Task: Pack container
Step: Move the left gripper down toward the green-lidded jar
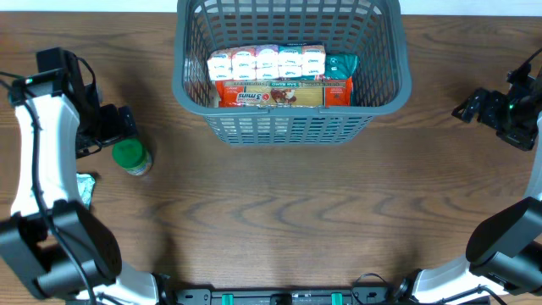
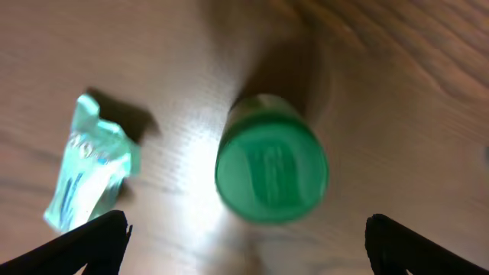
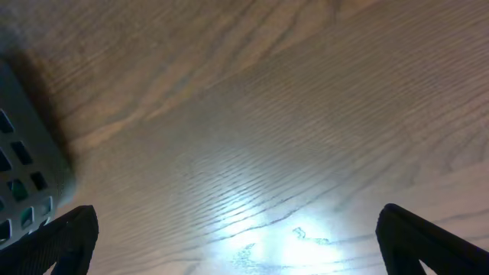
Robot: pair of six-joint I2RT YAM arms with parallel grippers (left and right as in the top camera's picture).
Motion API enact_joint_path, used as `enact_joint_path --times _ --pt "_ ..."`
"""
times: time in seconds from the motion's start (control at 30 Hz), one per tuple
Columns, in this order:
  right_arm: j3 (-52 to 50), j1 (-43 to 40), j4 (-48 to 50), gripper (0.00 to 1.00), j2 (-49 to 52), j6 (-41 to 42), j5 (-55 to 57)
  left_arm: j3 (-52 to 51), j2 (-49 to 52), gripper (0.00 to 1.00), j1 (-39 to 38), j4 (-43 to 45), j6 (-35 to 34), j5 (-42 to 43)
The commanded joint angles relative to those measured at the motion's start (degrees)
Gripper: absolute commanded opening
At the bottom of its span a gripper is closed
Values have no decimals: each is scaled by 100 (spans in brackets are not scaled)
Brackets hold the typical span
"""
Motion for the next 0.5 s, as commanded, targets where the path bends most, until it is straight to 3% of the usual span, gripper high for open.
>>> enact_joint_path --times 0.0,0.47 --pt "-7 -15 26 99 -4 -68 -22 -42 372 99 13 111 -74 42" --pt "-7 -15 83 99 -4 -66 -22 -44 1523 99 13 522 -79 42"
